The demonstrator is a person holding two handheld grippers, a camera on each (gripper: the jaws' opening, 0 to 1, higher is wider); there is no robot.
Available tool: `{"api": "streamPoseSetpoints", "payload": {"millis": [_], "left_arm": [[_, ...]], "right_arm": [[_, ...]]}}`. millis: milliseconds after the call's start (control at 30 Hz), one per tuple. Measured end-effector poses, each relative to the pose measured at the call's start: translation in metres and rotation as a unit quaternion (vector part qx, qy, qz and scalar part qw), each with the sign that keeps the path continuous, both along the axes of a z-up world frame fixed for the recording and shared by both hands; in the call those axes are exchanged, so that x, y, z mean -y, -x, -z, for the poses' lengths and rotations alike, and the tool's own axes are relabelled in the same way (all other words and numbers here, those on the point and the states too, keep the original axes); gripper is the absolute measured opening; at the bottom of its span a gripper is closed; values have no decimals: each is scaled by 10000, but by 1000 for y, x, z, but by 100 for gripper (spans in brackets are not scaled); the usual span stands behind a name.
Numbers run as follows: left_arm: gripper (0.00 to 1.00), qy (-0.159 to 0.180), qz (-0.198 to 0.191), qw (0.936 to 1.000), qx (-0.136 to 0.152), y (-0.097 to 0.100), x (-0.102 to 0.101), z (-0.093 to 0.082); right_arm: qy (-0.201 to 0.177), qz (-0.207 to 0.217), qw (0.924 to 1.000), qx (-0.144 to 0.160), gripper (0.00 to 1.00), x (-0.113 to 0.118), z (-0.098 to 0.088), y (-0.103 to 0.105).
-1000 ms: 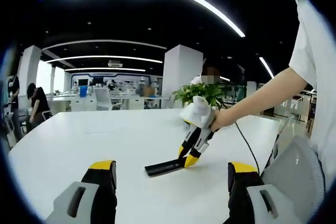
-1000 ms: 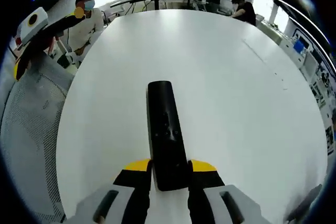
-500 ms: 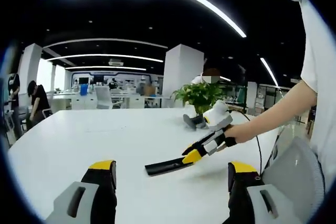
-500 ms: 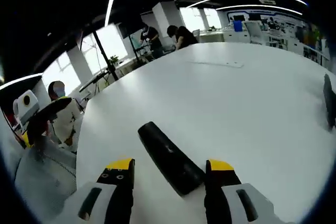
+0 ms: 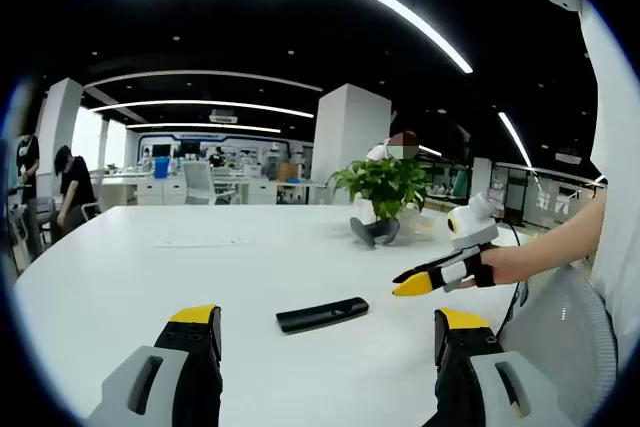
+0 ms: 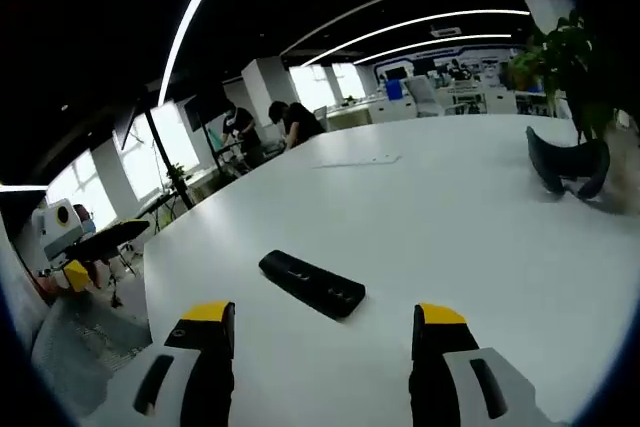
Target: Press the specified remote control buttons in sequence, fully releasing each button before pressing the next.
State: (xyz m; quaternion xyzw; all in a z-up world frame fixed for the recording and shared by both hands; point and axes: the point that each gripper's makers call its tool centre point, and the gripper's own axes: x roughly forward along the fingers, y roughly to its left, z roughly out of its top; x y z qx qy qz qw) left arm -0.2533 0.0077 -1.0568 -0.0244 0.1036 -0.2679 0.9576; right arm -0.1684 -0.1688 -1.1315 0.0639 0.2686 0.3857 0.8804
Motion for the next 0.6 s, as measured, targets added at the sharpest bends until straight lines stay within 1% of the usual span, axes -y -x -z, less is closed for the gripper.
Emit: {"api": "streamPoseSetpoints", "payload": {"millis": [100,233,300,433,500,533,600], "left_arm": [[91,-9,-12,10000,-8,0,0,0],[91,-4,-65,10000,-11,-1,-2,1],[91,4,-86,10000,-19,-1,-3,1],[91,-2,-119,9999,-39,-1,-5,2],[91,4,-144,9999,-38,-2,-6,2],[91,23,-142,9999,-38,-1,-6,1],[92,60,-117,9999,-9,-1,-4,0]], "right_arm": [[43,44,10000,75,72,7,-7,13],[259,69,9996,127,75,16,-11,29],[357,55,9992,162,76,18,-16,38],[414,115,9986,304,77,26,-30,52],[406,209,9984,321,77,30,-37,55],[350,302,9982,390,77,33,-44,55],[321,425,9975,456,75,39,-51,57]]}}
